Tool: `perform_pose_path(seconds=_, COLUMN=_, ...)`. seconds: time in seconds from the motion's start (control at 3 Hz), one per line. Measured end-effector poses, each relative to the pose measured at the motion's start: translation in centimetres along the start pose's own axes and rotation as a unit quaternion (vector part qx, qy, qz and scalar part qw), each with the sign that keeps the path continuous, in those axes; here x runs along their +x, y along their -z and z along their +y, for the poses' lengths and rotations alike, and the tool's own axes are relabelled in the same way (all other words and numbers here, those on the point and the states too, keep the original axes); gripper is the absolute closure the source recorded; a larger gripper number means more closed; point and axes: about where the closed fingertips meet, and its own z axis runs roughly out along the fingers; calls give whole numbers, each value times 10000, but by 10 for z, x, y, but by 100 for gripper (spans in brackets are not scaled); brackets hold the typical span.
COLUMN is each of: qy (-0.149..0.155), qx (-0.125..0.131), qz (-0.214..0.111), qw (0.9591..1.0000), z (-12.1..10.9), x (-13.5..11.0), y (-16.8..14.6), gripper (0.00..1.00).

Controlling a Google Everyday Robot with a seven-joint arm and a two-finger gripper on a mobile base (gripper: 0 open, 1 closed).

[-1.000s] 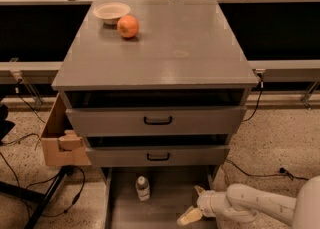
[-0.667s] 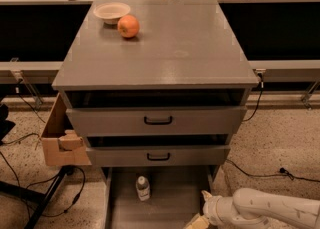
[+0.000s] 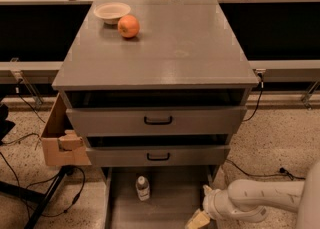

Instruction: Place blue plastic bottle into bottom drawer

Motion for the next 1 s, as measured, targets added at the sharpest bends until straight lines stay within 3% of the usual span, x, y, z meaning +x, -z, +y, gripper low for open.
perform_pose_path(seconds=0.33, qy=114, qx=539, qz=833, qw=9950, z=-18, x=7, y=49, gripper=0)
perform_pose_path(seconds=0.67, qy=106, qx=1198, qz=1462, qw=9819, z=-34, x=11, y=117, gripper=0)
perform_pose_path(seconds=1.0, qy=132, qx=1757, qz=1631, qw=9708, z=-35, x=9, y=178, gripper=0)
